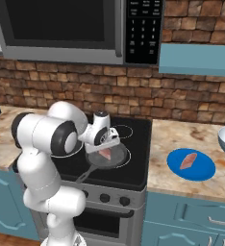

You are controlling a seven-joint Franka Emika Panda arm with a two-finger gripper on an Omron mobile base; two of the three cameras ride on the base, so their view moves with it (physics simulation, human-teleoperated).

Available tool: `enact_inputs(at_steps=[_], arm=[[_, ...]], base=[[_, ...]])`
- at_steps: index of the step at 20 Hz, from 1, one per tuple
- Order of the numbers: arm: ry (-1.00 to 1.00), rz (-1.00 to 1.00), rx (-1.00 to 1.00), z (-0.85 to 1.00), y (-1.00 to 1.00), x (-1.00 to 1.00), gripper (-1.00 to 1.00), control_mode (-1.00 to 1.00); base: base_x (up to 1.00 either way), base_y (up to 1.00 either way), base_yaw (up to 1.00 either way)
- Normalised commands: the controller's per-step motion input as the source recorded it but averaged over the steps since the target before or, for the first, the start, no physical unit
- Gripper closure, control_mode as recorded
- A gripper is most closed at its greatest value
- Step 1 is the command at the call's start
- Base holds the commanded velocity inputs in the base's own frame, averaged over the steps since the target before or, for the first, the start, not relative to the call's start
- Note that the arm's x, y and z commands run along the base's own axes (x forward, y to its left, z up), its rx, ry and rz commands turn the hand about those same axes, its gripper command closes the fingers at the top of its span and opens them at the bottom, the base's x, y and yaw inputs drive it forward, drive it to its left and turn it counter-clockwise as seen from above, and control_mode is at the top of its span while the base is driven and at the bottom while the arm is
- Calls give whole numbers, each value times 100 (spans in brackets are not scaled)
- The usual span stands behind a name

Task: Place one of the steaks on the plate and the other in the bowl. Then place the bowl in the fridge.

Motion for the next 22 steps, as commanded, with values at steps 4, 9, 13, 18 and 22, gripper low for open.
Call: enact_inputs(at_steps=[4,9,13,18,22], arm=[[0,4,0,-38,-17,0,-100,-100],[12,3,0,-55,0,0,100,-100],[8,0,-1,-33,5,-11,100,-100],[2,0,0,30,1,-14,100,-100],[3,0,0,60,11,-23,100,-100]], base=[[0,0,0],[0,0,0],[0,0,0],[0,0,0],[0,0,0]])
